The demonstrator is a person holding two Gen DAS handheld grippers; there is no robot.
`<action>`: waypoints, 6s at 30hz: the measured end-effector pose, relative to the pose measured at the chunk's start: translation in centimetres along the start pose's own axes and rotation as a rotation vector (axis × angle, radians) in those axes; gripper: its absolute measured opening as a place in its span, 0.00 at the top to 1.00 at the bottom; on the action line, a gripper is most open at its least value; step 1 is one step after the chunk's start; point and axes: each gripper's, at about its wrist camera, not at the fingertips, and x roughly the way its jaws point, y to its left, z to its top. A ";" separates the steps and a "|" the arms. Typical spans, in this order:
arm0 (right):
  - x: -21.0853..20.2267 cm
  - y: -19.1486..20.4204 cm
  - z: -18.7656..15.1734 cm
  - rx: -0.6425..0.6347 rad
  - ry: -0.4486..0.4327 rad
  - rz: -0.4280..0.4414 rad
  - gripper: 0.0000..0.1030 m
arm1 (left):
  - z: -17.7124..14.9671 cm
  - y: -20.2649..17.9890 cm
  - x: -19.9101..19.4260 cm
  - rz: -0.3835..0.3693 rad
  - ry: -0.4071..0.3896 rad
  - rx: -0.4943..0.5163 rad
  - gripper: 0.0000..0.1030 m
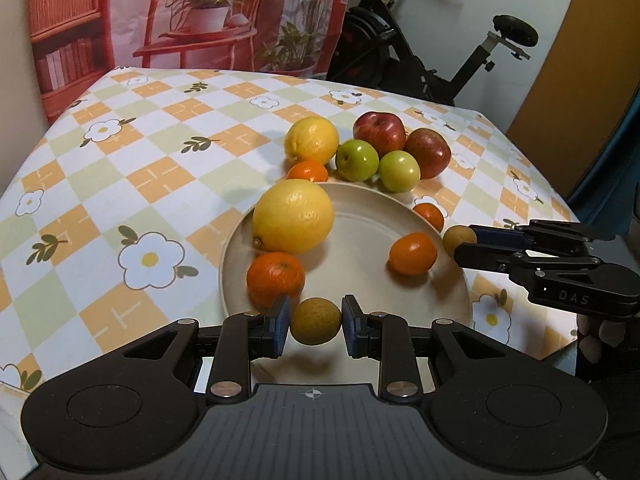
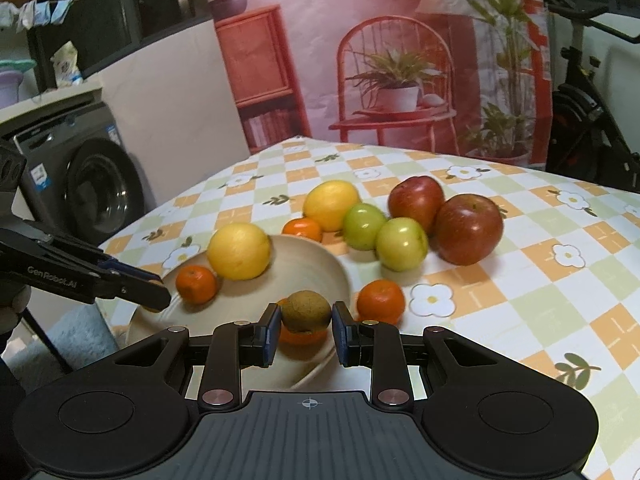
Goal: Organize fruits
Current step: 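Carry both small brown fruits toward the cream plate, then lower both small brown fruits into the cream plate and open both grippers, then grasp a tangerine with the left gripper while the right gripper grasps another tangerine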
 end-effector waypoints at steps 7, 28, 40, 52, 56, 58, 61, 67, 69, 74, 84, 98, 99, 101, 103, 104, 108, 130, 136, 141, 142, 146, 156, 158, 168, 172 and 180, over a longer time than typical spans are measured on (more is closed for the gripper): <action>0.2 0.6 -0.3 -0.011 0.025 0.001 0.76 | -0.5 0.1 0.4 0.028 0.005 0.023 0.71; 3.0 0.5 0.5 -0.083 0.074 -0.015 0.76 | 0.0 1.1 2.4 0.119 0.004 0.072 0.71; 4.4 0.3 1.0 -0.101 0.081 -0.026 0.76 | 0.5 1.1 2.9 0.137 -0.009 0.087 0.71; 4.5 0.3 1.0 -0.102 0.069 -0.032 0.76 | 0.2 0.9 2.5 0.147 -0.012 0.079 0.71; 4.5 0.3 1.0 -0.099 0.064 -0.035 0.76 | 0.1 0.9 2.3 0.147 -0.014 0.075 0.71; 4.4 0.3 0.9 -0.100 0.059 -0.038 0.76 | 0.1 0.9 2.2 0.147 -0.016 0.072 0.71; 4.1 0.2 0.9 -0.095 0.047 -0.040 0.76 | 0.0 0.9 2.1 0.149 -0.023 0.066 0.71; 3.8 0.2 0.8 -0.089 0.029 -0.041 0.76 | -0.1 0.9 1.8 0.148 -0.038 0.056 0.71; 3.4 0.1 0.8 -0.082 0.016 -0.044 0.75 | -0.1 0.9 1.7 0.146 -0.045 0.052 0.71; 2.4 -0.6 1.0 -0.051 -0.032 -0.060 0.75 | -0.1 0.8 1.3 0.145 -0.067 0.041 0.71; 1.2 -1.9 0.3 0.003 -0.078 -0.107 0.74 | -0.5 -0.3 0.1 0.171 -0.162 0.023 0.71; 1.5 -4.4 -0.7 0.045 -0.065 -0.164 0.74 | -0.6 -0.2 -0.3 0.196 -0.207 0.005 0.71; 1.7 -4.6 -0.8 0.043 -0.055 -0.164 0.73 | -0.6 -0.2 -0.2 0.198 -0.207 0.007 0.71; 2.1 -4.8 -1.1 0.026 -0.032 -0.161 0.73 | -0.6 -0.4 -0.2 0.202 -0.208 0.013 0.71; 2.4 -4.7 -1.3 -0.004 -0.011 -0.153 0.73 | -0.6 -0.5 -0.2 0.202 -0.211 0.019 0.71; 2.6 -4.5 -1.4 -0.023 -0.003 -0.150 0.73 | -0.6 -0.6 -0.2 0.203 -0.213 0.021 0.71; 3.4 -3.9 -1.4 -0.105 0.027 -0.135 0.73 | -0.6 -0.7 -0.2 0.206 -0.218 0.025 0.71; 6.1 -5.2 0.3 -0.213 0.052 -0.066 0.70 | -0.4 -1.0 0.5 0.212 -0.195 0.045 0.71; 4.2 -5.9 -0.3 -0.092 -0.017 -0.105 0.70 | -0.3 -1.3 0.6 0.220 -0.189 0.056 0.71; 3.9 -7.0 -0.3 -0.027 -0.030 -0.131 0.70 | -0.3 -1.6 0.4 0.233 -0.194 0.068 0.70; 3.9 -7.1 -0.3 -0.025 -0.029 -0.134 0.70 | -0.3 -1.7 0.3 0.237 -0.196 0.068 0.70; 3.8 -7.1 -0.4 -0.029 -0.036 -0.141 0.70 | -0.2 -1.6 0.2 0.247 -0.197 0.067 0.65; 3.7 -7.2 -0.4 -0.004 -0.049 -0.135 0.70 | 3.7 -1.7 0.4 0.183 -0.192 0.047 0.65; 3.6 -7.3 -0.4 0.002 -0.051 -0.134 0.70 | 5.1 -1.9 1.1 0.164 -0.167 0.042 0.65; 3.7 -7.5 -0.4 0.008 -0.045 -0.130 0.70 | 10.1 -1.7 6.0 0.100 -0.056 -0.012 0.65; 3.7 -7.6 -0.4 0.017 -0.049 -0.126 0.70 | 10.8 -1.7 6.7 0.103 -0.053 0.000 0.65; 3.7 -7.7 -0.4 0.026 -0.053 -0.120 0.70 | 10.6 -1.7 7.5 0.100 -0.023 0.024 0.65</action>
